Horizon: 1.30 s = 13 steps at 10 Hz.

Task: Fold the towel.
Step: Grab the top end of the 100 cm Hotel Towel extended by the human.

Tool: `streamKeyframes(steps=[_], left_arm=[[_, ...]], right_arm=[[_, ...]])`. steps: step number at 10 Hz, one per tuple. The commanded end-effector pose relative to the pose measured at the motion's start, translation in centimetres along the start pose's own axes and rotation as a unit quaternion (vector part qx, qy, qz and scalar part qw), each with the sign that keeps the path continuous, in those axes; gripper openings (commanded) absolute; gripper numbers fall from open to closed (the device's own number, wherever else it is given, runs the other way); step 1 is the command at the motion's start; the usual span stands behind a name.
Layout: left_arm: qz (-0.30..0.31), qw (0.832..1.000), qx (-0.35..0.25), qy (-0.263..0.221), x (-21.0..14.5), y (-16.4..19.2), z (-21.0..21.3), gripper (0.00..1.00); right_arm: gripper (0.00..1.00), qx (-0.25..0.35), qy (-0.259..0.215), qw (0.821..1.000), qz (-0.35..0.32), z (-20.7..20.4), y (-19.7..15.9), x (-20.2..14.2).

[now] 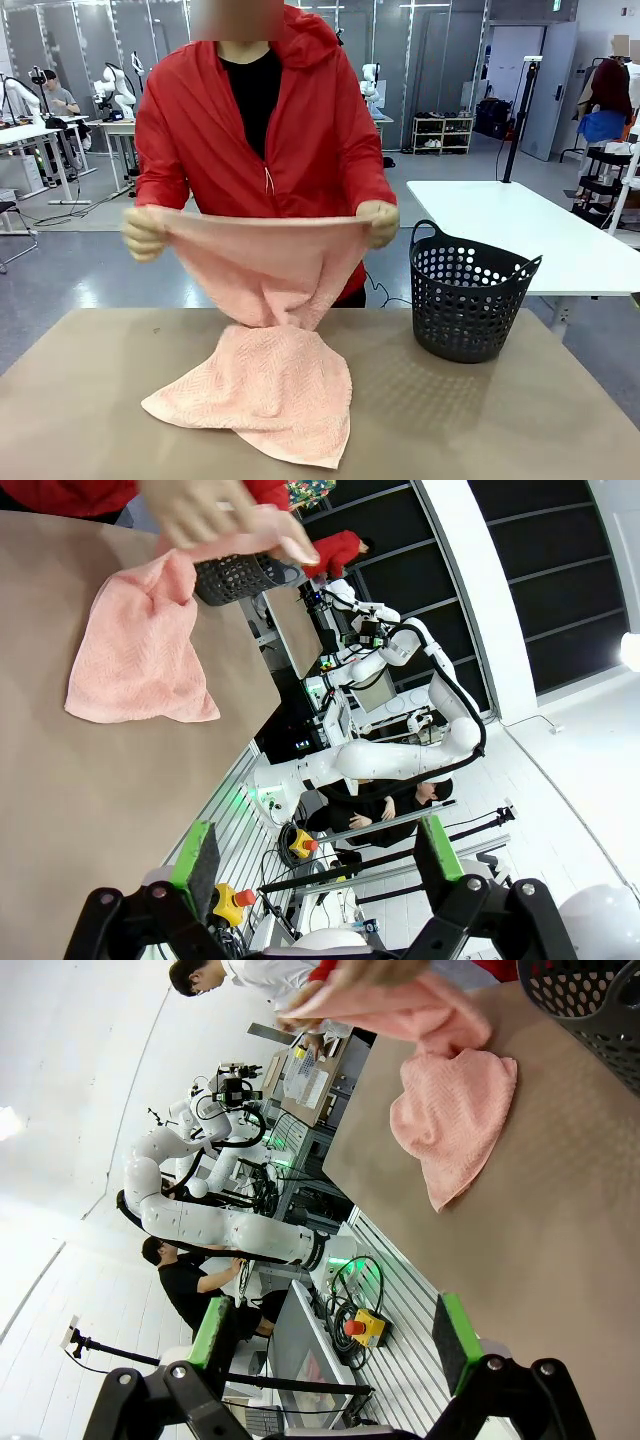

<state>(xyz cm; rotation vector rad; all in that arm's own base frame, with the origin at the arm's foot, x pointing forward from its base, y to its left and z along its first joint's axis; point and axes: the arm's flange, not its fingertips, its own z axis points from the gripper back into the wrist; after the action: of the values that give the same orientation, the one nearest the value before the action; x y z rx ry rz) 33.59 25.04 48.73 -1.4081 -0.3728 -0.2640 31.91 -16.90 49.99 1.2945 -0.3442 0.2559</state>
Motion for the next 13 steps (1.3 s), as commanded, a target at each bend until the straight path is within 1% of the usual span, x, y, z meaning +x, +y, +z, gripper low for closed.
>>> streamKeyframes(steps=[1,6,7,8,9,10,11,12,13], left_arm=[[-0.006,1.0,-0.003,0.001,-0.5,-0.3,-0.3,1.0],[-0.006,1.0,-0.003,0.001,-0.5,-0.3,-0.3,1.0],[0.0,1.0,0.0,0.0,0.0,0.0,0.0,1.0],[-0.047,0.999,0.027,0.009,0.5,-1.4,0.1,1.0],[-0.092,0.994,0.062,0.022,1.2,-3.2,0.2,1.0],[-0.147,0.982,0.115,0.035,2.4,-5.6,0.3,1.0],[-0.209,0.961,0.169,0.06,3.7,-8.8,-0.3,1.0],[-0.276,0.928,0.226,0.103,5.1,-12.8,-1.9,1.0],[-0.33,0.891,0.278,0.142,6.2,-15.9,-4.2,1.0]], right_arm=[[1.0,0.007,-0.004,1.0,0.005,0.1,0.2,0.1],[1.0,0.007,-0.004,1.0,0.005,0.1,0.2,0.1],[1.0,0.0,0.0,1.0,0.0,0.0,0.0,0.0],[1.0,-0.013,0.006,1.0,0.021,0.6,0.8,0.6],[1.0,-0.033,0.008,0.998,0.053,1.3,2.0,1.3],[1.0,-0.074,0.023,0.993,0.093,1.8,3.9,2.4],[1.0,-0.123,0.047,0.981,0.146,2.0,6.5,3.7],[1.0,-0.174,0.079,0.959,0.209,1.6,10.0,5.1],[1.0,-0.21,0.113,0.936,0.26,0.6,12.9,6.3]])
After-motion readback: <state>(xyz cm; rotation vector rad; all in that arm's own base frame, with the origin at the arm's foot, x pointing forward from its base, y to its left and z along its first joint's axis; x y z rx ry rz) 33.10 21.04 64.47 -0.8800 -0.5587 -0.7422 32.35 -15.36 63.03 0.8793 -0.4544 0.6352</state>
